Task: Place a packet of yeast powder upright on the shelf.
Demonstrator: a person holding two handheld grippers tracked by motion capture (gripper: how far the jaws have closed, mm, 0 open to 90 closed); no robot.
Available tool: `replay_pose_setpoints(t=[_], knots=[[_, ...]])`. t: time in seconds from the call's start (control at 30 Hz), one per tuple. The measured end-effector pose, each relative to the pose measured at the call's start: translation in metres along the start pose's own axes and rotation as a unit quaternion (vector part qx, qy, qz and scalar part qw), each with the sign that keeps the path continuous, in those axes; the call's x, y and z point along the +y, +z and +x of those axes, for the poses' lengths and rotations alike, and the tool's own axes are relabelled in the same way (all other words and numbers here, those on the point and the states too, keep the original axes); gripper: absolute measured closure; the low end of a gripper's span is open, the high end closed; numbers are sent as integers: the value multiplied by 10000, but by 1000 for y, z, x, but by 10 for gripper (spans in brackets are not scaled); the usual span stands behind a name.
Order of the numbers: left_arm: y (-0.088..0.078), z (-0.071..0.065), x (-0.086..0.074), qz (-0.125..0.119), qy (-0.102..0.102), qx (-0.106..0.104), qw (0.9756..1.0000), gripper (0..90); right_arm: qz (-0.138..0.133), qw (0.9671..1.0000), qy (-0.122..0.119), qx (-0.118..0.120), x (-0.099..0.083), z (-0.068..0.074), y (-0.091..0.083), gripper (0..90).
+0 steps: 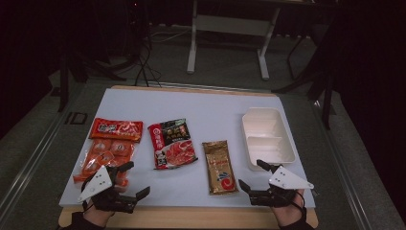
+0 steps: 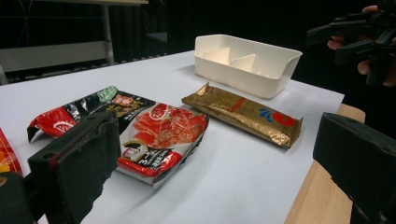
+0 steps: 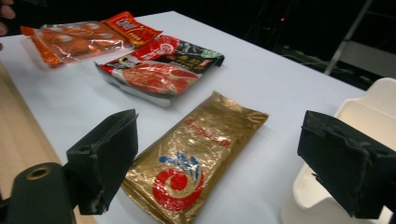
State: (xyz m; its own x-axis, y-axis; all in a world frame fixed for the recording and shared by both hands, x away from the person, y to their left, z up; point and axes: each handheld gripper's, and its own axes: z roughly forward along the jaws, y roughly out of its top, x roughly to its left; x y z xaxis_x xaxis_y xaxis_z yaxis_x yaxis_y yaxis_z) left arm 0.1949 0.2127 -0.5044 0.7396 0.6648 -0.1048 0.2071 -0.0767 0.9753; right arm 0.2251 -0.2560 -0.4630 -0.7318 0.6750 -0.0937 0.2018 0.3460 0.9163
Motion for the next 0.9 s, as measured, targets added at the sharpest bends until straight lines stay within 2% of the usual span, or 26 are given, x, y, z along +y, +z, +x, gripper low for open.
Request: replay_pose_setpoints(t=[0.13, 0.3, 0.33, 0.43, 0.6, 0.63, 0.73, 0.9], knots=[[1, -1, -1, 17, -20, 9, 10000, 12, -120, 9999, -39, 119, 1, -1, 0, 158], [4, 1, -3, 124, 44, 18, 9999, 12, 3, 9999, -50, -96, 2, -2, -3, 157], [4, 1, -3, 126, 39, -4, 9999, 12, 41, 9999, 32, -113, 3, -3, -4, 148], [4, 1, -3, 140, 56, -33, 9999, 12, 104, 9998, 176, 28, 4, -4, -2, 128], [4, -2, -3, 87, 76, -151, 9998, 12, 420, 9986, 113, 290, 5, 2, 4, 125], [5, -2, -3, 78, 75, -171, 9998, 12, 441, 9982, 119, 395, 6, 2, 4, 125], [6, -3, -3, 62, 45, -244, 9997, 12, 452, 9977, 108, 492, 10, 5, 5, 131], [5, -5, -2, -40, 44, -396, 9992, 12, 435, 9974, 104, 569, 18, 11, 2, 136]])
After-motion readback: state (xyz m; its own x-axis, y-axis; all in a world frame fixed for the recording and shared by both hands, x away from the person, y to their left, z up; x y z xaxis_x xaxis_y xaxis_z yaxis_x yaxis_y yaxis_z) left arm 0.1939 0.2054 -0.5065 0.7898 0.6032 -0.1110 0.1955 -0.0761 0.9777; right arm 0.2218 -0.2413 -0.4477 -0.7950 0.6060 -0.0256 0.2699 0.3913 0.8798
